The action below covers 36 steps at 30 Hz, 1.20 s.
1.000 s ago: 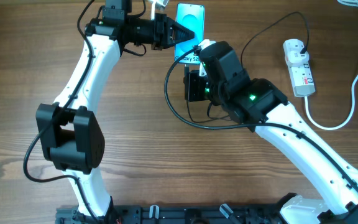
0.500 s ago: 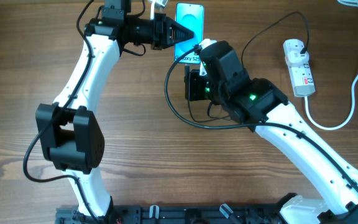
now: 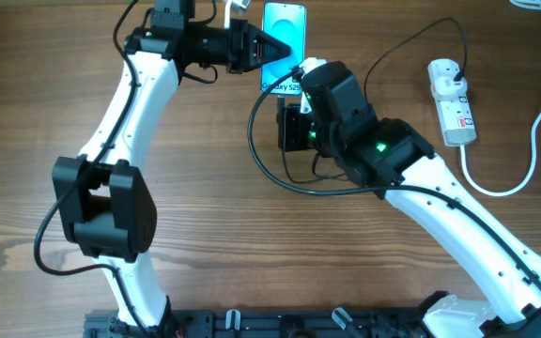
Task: Plug charger to phone and switch on socket
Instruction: 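Push the USB-C plug into the phone's port with the right gripper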
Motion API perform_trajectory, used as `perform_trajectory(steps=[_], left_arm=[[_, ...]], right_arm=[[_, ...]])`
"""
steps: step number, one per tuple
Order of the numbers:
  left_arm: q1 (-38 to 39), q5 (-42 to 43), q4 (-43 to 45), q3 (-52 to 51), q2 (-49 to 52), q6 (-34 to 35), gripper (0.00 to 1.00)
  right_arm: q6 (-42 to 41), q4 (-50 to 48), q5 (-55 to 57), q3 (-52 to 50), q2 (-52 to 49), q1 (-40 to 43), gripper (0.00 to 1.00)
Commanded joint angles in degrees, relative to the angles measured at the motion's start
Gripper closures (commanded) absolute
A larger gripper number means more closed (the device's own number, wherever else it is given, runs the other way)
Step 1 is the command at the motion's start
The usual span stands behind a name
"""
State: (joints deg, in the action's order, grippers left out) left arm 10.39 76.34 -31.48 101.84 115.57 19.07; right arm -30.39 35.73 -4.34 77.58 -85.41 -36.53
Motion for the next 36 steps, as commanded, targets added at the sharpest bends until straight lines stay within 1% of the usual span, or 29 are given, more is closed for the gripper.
perform_trajectory(steps=[1,3,20,28,29,33,36], left_arm=[[0.3,4.0,-1.9,0.5,-1.2,-5.3,0.96],[0.4,4.0,-3.5,0.5,-1.2,-6.9,0.96],[0.5,4.0,-6.8,0.5,-1.2,-6.7,0.96],[0.5,4.0,-6.9,0.5,-1.2,-6.9,0.96],[0.5,4.0,-6.9,0.5,-1.2,-7.3,0.95],[0.6,4.0,-7.4,0.5,-1.2,-8.8,0.96],[1.0,4.0,-9.4,0.5,-1.2,-12.7,0.96]], right_arm=[[-0.1,-1.9,2.8,0.5,-0.5,0.6,0.96],[-0.1,-2.3,2.9,0.5,-0.5,0.6,0.96],[0.4,-8.6,3.5,0.5,-0.5,2.6,0.96],[0.4,-10.4,2.8,0.5,-0.5,3.6,0.96],[0.4,-10.5,2.8,0.6,-0.5,3.6,0.96],[0.4,-10.4,2.8,1.6,-0.4,3.6,0.96],[0.4,-10.3,2.8,2.3,-0.4,3.6,0.96]])
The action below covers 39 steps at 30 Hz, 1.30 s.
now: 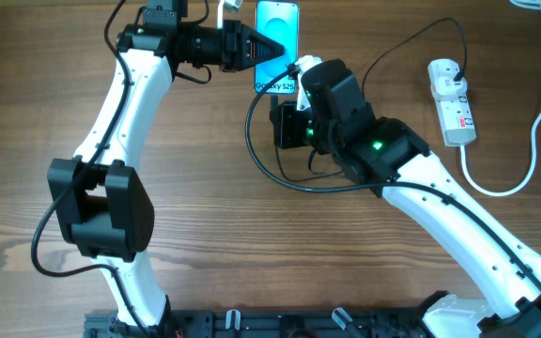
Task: Plug charger to phone and switch on socket
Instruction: 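Push the USB-C plug into the phone's port with the right gripper, then open the right gripper and pull it away from the phone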
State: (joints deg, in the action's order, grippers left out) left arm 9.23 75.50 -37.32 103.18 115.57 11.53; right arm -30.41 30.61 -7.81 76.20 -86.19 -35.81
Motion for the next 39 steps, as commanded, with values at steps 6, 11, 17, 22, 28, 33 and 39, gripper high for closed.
perform_trajectory(steps=[6,11,17,22,28,33,39], left_arm=[[2.4,4.6,-5.0,-0.9,-1.2,-6.4,0.96],[2.4,4.6,-6.1,-0.9,-1.2,-6.4,0.96],[2.4,4.6,-6.5,-0.9,-1.2,-6.4,0.96],[2.3,4.6,-7.3,-0.9,-1.2,-6.4,0.96],[2.2,4.6,-7.8,-0.9,-1.2,-6.4,0.96],[2.2,4.6,-8.2,-0.9,-1.2,-6.4,0.96],[2.2,4.6,-8.2,-0.9,-1.2,-6.4,0.96]], right_arm=[[0.2,-6.0,6.5,3.8,0.3,3.0,0.96],[-0.2,-7.3,6.5,3.8,0.3,3.0,0.96],[0.0,-9.5,6.5,3.8,0.3,3.0,0.96],[2.0,-9.6,8.0,3.8,0.3,3.0,0.96],[8.0,-9.9,8.1,3.8,0.6,3.0,0.96],[8.6,-10.4,8.5,3.8,0.6,3.0,0.96],[8.5,-10.9,8.5,3.8,1.9,3.0,0.92]])
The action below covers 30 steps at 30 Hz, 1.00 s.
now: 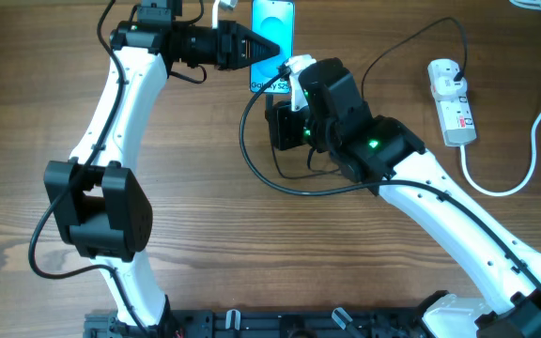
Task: Plug charger to phone and switch on socket
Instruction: 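Open the right gripper and pull it away from the phone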
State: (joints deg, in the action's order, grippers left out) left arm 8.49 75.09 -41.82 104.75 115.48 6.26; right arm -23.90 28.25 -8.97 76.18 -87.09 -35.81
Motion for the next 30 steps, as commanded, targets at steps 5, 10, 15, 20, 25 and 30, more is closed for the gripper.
perform_trajectory(steps=[5,10,15,20,25,30], left_arm=[[2.3,4.8,-3.1,-2.4,-1.1,-1.1,0.96],[-0.4,4.8,-2.6,-2.4,-1.1,-1.1,0.96],[-2.4,4.7,-2.6,-2.4,-1.1,0.2,0.96],[-3.5,-0.3,-3.5,-2.4,-1.1,2.1,0.96],[-1.2,-19.9,-12.4,-2.4,-0.9,3.6,0.96],[4.2,-28.8,-13.4,-3.0,3.1,6.2,0.96]], right_arm=[[1.3,-6.3,8.9,3.9,4.9,3.0,0.66],[-0.2,-0.7,8.9,3.9,5.2,3.0,0.50],[-2.0,1.4,6.4,3.9,5.7,3.0,0.38],[-6.3,4.6,6.4,3.9,7.2,5.7,0.24],[-10.8,12.8,6.4,3.9,7.7,14.0,0.19],[-10.6,20.7,5.9,3.9,7.7,21.2,0.18]])
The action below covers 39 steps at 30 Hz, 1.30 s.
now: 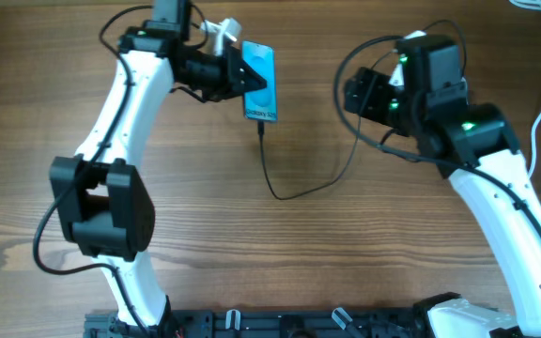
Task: Plug charger to phone and switch on socket
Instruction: 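Open the right gripper and pull it away from the phone, then lower the phone onto the table with the left gripper and release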
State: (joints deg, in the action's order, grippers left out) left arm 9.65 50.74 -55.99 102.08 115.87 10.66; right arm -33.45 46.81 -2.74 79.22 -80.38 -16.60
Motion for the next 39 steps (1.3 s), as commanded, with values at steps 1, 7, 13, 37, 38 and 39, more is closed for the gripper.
perform_trajectory(steps=[1,7,13,37,38,39], left_arm=[[4.2,-4.6,2.3,-0.6,3.9,1.8,0.96],[7.7,-6.3,7.7,-0.6,10.4,3.5,0.96],[8.6,-11.4,9.2,-0.6,12.2,6.6,0.96],[14.3,-17.4,14.3,-1.4,18.5,12.3,0.96],[14.3,-17.4,14.3,-1.6,18.5,12.3,0.96],[14.3,-17.4,14.2,-1.9,18.5,12.3,0.96]], right_arm=[[-0.9,3.0,-0.3,0.8,1.0,2.4,0.18],[1.7,5.6,-0.3,0.8,1.0,2.4,0.17],[1.5,6.9,-0.3,0.8,0.1,2.4,0.15],[3.5,5.9,0.4,0.7,-0.7,2.4,0.12],[3.5,5.9,0.4,0.7,-0.7,2.4,0.12],[3.5,5.9,0.4,0.7,-0.9,2.4,0.12]])
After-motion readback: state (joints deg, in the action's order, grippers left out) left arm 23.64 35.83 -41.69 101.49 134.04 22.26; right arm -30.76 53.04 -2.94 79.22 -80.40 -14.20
